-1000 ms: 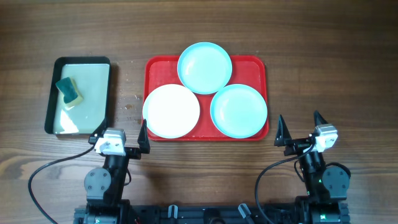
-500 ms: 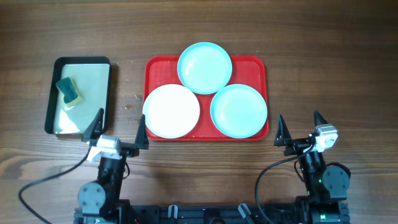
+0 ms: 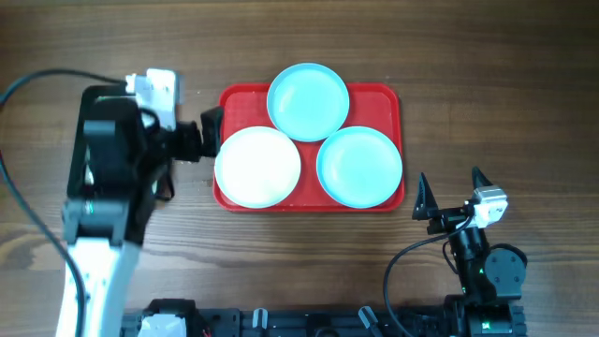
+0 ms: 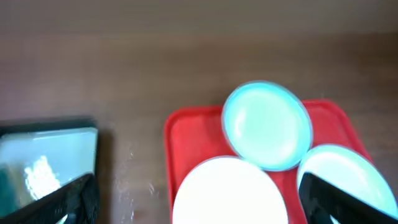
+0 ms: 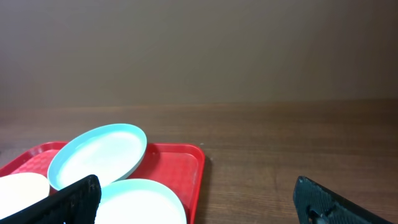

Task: Clean dirty plates on tray and stack at the side
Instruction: 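Grasp the green-yellow sponge with the left gripper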

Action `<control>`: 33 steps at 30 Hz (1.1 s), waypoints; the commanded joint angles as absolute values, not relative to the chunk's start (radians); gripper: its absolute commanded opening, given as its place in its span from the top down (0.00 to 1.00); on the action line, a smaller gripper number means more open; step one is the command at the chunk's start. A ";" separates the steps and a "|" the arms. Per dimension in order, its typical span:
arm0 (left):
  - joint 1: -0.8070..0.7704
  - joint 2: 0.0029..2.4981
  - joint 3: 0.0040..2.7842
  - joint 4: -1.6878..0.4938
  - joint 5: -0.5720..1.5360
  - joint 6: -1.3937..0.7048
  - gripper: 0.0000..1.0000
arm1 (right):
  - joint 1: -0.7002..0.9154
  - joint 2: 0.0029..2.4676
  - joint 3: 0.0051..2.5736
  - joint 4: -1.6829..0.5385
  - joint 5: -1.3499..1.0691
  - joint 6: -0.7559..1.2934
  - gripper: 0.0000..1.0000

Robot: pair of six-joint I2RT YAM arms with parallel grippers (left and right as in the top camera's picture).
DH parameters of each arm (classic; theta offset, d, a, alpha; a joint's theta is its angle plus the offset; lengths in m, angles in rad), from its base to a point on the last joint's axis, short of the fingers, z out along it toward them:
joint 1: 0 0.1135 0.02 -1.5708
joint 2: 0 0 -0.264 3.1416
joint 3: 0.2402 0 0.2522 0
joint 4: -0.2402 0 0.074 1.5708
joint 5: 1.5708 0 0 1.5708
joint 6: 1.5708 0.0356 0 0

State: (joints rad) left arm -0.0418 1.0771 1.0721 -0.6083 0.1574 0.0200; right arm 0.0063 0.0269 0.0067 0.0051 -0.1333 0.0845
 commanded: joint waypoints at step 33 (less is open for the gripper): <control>0.380 2.108 1.438 -0.605 -0.193 -0.265 0.07 | 0.012 0.021 0.005 0.009 -0.127 0.078 0.00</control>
State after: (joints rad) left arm 0.3782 2.0731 1.4273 -0.6090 -0.1658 -0.3214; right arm 0.0063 0.0269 0.0067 0.0051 -0.1333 0.0845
